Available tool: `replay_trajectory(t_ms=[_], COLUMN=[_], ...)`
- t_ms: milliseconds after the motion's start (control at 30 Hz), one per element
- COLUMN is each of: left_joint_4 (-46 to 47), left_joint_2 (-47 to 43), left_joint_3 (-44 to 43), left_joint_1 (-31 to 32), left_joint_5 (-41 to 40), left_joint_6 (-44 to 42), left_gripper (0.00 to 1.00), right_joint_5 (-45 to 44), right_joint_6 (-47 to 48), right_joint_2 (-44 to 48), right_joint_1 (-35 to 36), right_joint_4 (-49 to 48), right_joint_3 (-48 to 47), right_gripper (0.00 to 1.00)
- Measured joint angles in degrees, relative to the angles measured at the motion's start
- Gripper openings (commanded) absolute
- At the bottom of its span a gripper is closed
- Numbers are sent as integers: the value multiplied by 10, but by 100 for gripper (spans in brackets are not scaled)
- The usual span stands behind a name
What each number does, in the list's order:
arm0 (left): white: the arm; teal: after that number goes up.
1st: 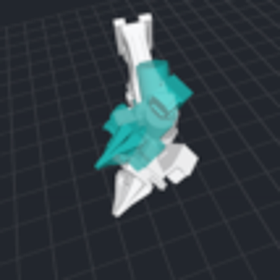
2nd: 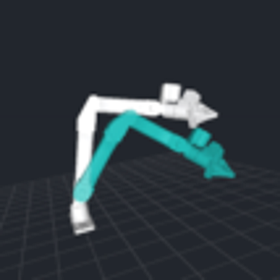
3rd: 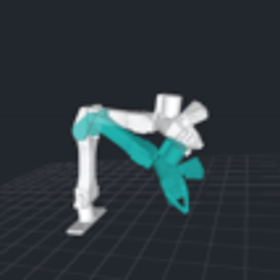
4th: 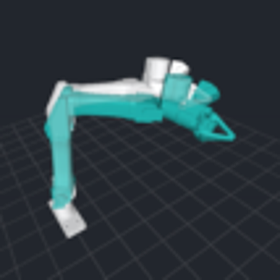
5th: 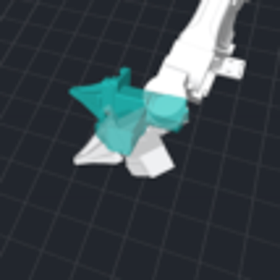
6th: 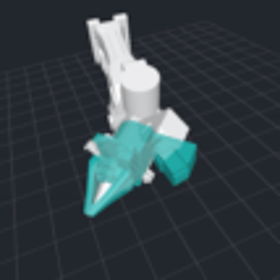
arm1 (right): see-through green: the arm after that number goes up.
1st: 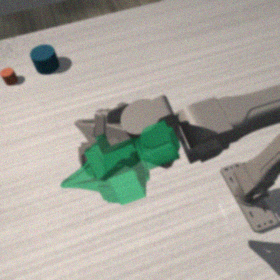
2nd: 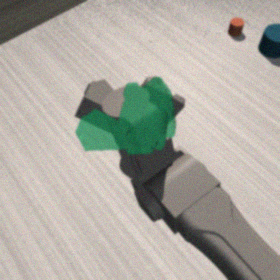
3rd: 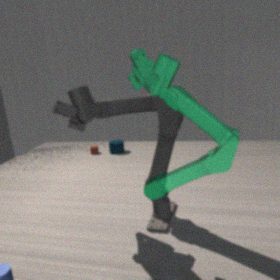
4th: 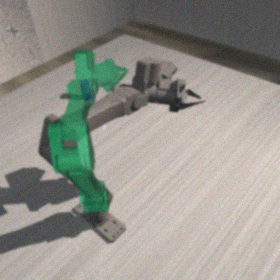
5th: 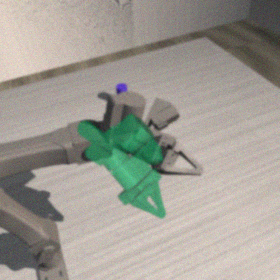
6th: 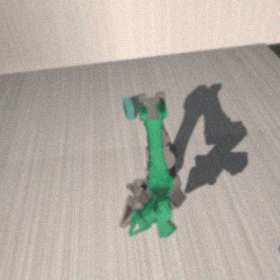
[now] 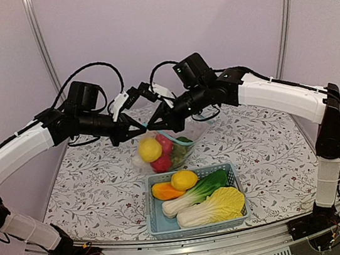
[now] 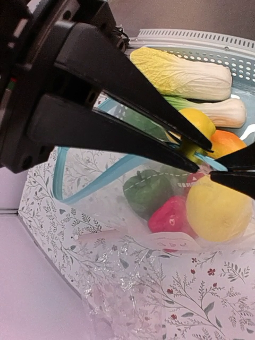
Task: Place the food in the zip-top bag and seal the zipper
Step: Zip the zipper on the zipper food storage bag.
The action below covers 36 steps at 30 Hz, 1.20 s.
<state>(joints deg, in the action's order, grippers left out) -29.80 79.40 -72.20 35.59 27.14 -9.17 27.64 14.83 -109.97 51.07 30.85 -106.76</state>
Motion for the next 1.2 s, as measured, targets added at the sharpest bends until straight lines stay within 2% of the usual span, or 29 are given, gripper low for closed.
replay_trajectory(t_ms=[1200], left_joint_4=[40], left_joint_2=[-19], left_joint_3=[19], left_joint_1=[-6], left_joint_5=[-39], left_joint_6=[28], left_gripper=[0], right_joint_5=[-83], right_joint_6=[17], right_joint_2=[34], right_joint_1=[4], right_joint_4=[-16], right_joint_3=[42], right_gripper=[4])
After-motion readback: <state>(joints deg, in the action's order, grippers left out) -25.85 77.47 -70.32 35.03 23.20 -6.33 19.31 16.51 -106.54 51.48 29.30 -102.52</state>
